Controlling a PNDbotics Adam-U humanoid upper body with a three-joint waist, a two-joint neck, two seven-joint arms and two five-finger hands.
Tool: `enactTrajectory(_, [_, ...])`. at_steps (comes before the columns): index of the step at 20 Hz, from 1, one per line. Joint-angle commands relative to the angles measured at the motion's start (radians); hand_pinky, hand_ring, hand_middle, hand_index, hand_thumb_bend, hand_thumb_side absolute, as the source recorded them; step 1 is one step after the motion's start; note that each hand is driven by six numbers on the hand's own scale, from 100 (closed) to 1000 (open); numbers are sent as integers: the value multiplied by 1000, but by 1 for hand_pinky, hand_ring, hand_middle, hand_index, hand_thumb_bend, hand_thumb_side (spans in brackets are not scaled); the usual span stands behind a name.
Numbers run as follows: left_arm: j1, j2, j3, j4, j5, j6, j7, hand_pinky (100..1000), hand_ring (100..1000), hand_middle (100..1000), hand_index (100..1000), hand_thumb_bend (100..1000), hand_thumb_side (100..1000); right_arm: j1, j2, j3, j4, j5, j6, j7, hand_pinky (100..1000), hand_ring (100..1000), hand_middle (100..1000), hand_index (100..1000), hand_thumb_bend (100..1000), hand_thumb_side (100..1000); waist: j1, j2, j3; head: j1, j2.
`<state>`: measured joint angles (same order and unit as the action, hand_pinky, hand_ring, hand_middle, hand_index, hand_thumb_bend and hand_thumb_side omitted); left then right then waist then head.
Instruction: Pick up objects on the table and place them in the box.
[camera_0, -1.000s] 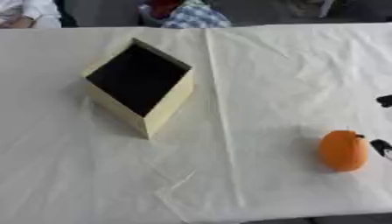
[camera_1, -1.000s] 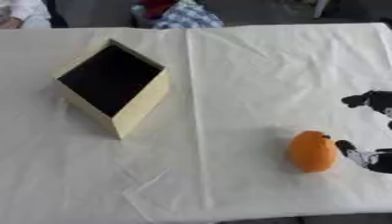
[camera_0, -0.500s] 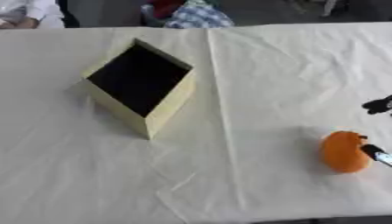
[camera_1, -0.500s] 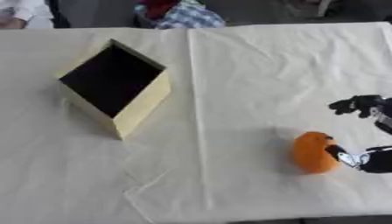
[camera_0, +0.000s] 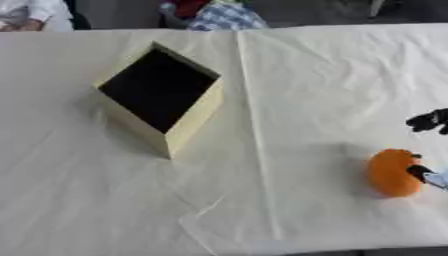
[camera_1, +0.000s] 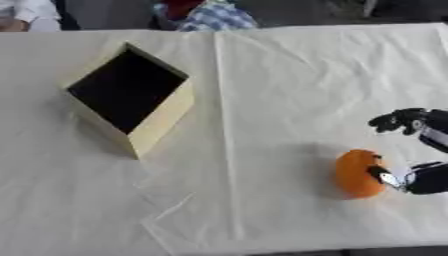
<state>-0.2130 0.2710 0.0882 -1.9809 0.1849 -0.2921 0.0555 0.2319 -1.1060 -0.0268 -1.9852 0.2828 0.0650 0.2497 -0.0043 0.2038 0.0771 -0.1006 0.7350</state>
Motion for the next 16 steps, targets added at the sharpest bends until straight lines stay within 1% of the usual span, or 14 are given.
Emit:
enactTrajectory(1, [-15,8,-1,-19,1,-1,-4,702,773,783,724,100,780,-1,-37,5,-15,6,21,31,767,829,765,894,397,235,1,-8,3,-5,-14])
enactTrajectory(5, [-15,4,-2,-19,1,1,-8,702,773,783,724,100,781,-2,-27,16,-15,-8,-2,71,748,814,753,890,397,207,2,-5,3,-7,-13])
enactTrajectory(6, [-15,4,-2,-19,1,1,-9,703,773,783,725,100,780,-2,-25,18,-15,-12,-2,76,750,814,752,890,400,215,2,-5,3,-8,-13])
enactTrajectory(8, [-15,3,-2,-19,1,2,-11,703,773,783,725,100,781,-5,-26,22,-15,-10,5,83,754,816,751,889,413,190,2,-5,3,-8,-12])
enactTrajectory(9, [-15,3,-2,-19,1,2,-11,703,773,783,725,100,781,-6,-26,25,-15,-8,10,86,750,813,743,885,415,167,2,-5,4,-9,-12])
enactTrajectory(13, [-15,0,-4,-19,2,4,-13,703,773,784,725,100,783,-13,-31,40,-15,5,54,92,745,805,718,876,426,152,1,-5,6,-12,-13])
enactTrajectory(14, [-15,-1,-4,-19,2,5,-13,703,773,784,725,100,783,-15,-32,46,-15,11,67,95,742,801,707,873,427,153,1,-5,6,-13,-14])
enactTrajectory(15, [-14,-2,-4,-19,1,6,-14,703,773,784,725,100,784,-18,-33,50,-15,18,81,97,727,784,672,866,430,151,1,-4,7,-13,-14])
enactTrajectory(16, [-14,-2,-4,-19,1,7,-14,703,773,784,724,100,784,-21,-33,54,-15,26,94,97,726,782,668,865,432,149,1,-3,8,-13,-14])
